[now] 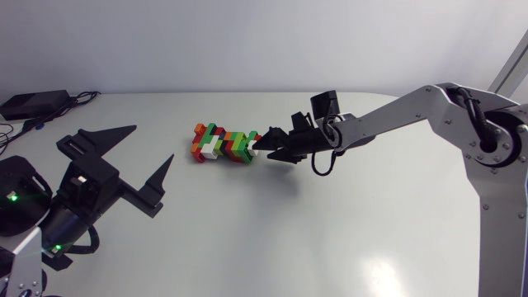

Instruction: Disassemble duplo

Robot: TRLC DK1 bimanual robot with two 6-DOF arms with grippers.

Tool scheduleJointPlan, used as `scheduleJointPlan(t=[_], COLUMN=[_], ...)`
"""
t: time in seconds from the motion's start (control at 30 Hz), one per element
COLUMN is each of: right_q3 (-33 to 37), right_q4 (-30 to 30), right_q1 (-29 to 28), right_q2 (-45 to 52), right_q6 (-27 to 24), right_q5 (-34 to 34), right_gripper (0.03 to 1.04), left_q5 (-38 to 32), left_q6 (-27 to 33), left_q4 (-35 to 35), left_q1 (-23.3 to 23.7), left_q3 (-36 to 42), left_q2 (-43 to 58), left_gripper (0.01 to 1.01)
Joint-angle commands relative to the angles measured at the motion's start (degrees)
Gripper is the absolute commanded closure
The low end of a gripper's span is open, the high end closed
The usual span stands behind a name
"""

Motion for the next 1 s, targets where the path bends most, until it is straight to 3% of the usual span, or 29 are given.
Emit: scheduleJointPlan(t=[0.0, 0.47, 0.7, 0.97], right_q3=[1.8, 10.1, 13.5, 13.6], right_q4=[-0.9, -4.2, -5.6, -7.3], right_q1=[0.9, 0.7, 0.4, 0.7], right_q2=[2.1, 7.5, 9.6, 9.7], right_q6=[-0.2, 0.7, 2.1, 2.1], right_q5=[-0.2, -2.9, -4.8, -4.8], right_gripper=[0.07, 0.07, 0.16, 0.17], left_q5=[0.8, 0.8, 0.8, 0.7], left_q6=[-0.4, -0.6, -0.6, -0.6], left_q4=[1.0, 0.9, 1.0, 1.0], left_q1=[0.8, 1.4, 1.3, 1.5], left_q3=[-1.0, -0.2, 0.0, 0.5], left_q2=[0.3, 2.1, 2.7, 3.7], left_gripper=[0.057, 0.056, 0.056, 0.056])
